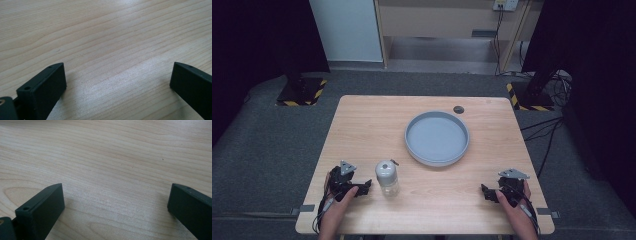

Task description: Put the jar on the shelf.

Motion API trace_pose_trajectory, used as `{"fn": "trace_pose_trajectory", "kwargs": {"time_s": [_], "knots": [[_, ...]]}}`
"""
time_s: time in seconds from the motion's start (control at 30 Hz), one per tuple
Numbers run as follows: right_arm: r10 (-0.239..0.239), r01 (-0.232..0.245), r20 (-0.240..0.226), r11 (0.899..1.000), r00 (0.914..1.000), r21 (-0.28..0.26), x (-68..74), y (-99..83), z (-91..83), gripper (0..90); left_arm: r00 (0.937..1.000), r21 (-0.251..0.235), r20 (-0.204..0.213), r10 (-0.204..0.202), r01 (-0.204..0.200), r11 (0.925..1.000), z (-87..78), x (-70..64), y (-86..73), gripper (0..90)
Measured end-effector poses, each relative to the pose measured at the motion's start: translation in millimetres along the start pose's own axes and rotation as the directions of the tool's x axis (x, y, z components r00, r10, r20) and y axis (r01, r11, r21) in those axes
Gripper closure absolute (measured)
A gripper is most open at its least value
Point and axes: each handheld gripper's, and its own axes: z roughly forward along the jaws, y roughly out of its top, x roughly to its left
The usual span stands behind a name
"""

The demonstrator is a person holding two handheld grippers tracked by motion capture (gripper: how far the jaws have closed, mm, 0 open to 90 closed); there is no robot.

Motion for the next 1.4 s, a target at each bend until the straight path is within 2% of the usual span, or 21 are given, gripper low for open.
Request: {"fn": "trace_pose_trajectory", "kwargs": {"time_s": [0.17, 0.27, 0.43, 0.67, 1.03, 1.27, 1.4], "knots": [[0.0, 0.0, 0.0, 1.0, 1.0, 0.0, 0.0, 0.0, 0.0, 0.9, 1.0, -0.001, -0.003, -0.005, 0.005, 1.0, -0.6, -0.7, -0.3, 0.0], [-0.002, 0.002, 0.0, 1.0, 1.0, -0.001, -0.1, 0.1, 0.1, 0.9, 0.9995, -0.02, 0.025, -0.02, 0.021, 0.9996, -3.6, -0.2, -2.6, 1.2], [-0.002, 0.002, 0.0, 1.0, 1.0, -0.001, -0.1, 0.1, 0.1, 0.9, 0.9994, -0.041, 0.015, -0.031, 0.031, 0.9987, -13.6, 1.5, -4.1, 2.1], [-0.002, 0.002, 0.0, 1.0, 1.0, -0.001, 0.0, 0.1, 0.2, 0.8, 0.9999, -0.046, 0.007, 0.01, -0.01, 0.9989, -24.7, -1.4, -3.8, 2.0], [-0.001, 0.001, -0.001, 1.0, 1.0, 0.001, 0.1, 0.3, 0.2, 0.7, 0.9999, -0.077, 0.013, 0.0, 0.001, 0.997, -39.2, -2.4, -10.0, 2.3], [-0.002, 0.002, -0.003, 1.0, 1.0, 0.002, -0.1, 0.5, 0.4, 0.6, 0.9996, -0.08, 0.012, 0.025, -0.024, 0.9965, -46.2, -7.4, -12.0, 2.3], [-0.003, 0.003, -0.004, 1.0, 1.0, 0.002, -0.2, 0.5, 0.4, 0.6, 0.9997, -0.088, 0.009, 0.023, -0.022, 0.9959, -49.8, -8.0, -13.4, 2.2]]}}
